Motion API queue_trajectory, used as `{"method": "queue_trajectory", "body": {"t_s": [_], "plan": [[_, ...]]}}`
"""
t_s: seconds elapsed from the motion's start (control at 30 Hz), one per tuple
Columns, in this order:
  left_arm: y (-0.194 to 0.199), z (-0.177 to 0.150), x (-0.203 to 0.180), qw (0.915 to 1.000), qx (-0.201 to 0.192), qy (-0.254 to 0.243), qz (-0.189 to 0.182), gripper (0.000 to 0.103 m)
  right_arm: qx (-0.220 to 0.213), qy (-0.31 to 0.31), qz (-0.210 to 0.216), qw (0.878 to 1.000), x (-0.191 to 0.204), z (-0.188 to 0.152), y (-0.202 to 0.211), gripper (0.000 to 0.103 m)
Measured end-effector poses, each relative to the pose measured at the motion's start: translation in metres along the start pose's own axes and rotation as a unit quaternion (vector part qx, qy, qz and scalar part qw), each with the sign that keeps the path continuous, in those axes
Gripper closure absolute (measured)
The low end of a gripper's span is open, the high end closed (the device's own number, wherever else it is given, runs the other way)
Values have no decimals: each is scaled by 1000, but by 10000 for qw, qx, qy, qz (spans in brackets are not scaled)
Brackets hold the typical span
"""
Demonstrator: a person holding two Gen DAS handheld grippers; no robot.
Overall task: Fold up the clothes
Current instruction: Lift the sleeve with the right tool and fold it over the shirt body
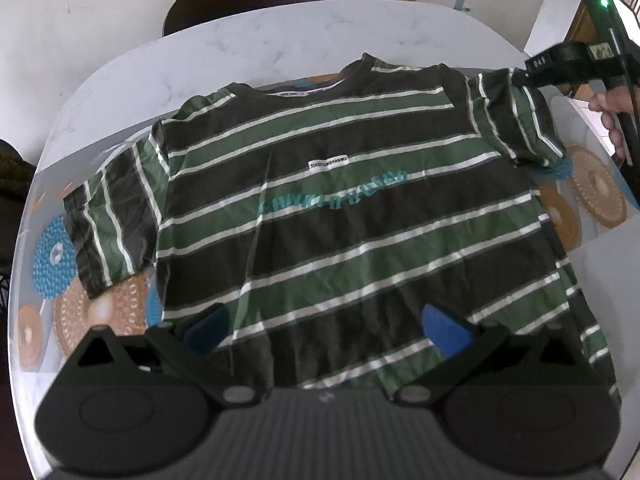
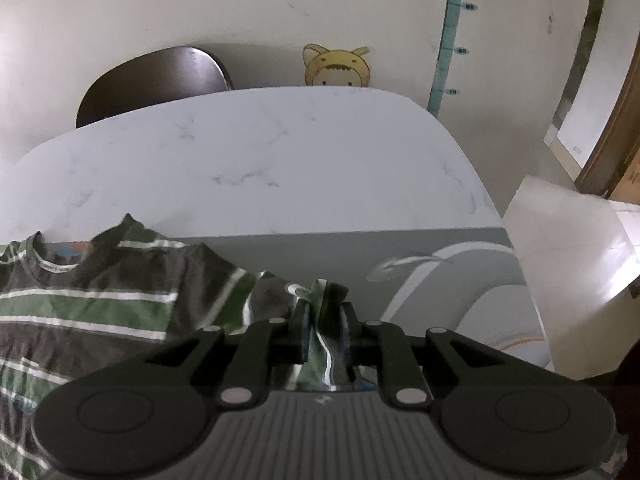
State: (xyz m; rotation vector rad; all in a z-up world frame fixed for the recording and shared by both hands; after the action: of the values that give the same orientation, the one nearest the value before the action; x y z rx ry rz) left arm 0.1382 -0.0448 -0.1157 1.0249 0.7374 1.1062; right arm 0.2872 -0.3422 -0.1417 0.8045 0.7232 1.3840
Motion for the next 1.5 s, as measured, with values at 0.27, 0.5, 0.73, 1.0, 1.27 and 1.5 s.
{"method": "queue_trajectory", "body": {"t_s": [0.27,0.5,0.73,1.0,1.27,1.5], "plan": [[9,-7,4,9998,-107,-59,-142,0,-98,364,98,9992,49,10,23,89],[15,-20,23,9995,-149,41,-272,0,-101,669,141,9976,103,16,34,89],[16,-28,44,9991,-168,195,-328,0,-94,847,258,9960,155,14,39,89],[16,-30,56,9991,-176,245,-310,0,0,1036,330,9941,206,1,16,89],[16,-30,54,9993,-144,209,-282,0,240,1235,412,9912,242,-18,-16,85],[14,-30,53,9994,-115,225,-244,0,59,1460,681,9869,247,-15,-1,46]]}}
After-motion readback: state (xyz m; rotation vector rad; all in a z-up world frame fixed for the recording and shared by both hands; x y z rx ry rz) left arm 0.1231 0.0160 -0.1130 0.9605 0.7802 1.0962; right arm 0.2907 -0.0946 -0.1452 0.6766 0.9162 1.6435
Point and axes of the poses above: each gripper's, at about its wrist camera, not at the fingertips, and y roughly against the way its jaws point, x to its left, z to its top, the point moved 4 cm from there along -y, roughly the way its jaws point, and after that the axes turned 1 degree about x, right-handed, at the moved point
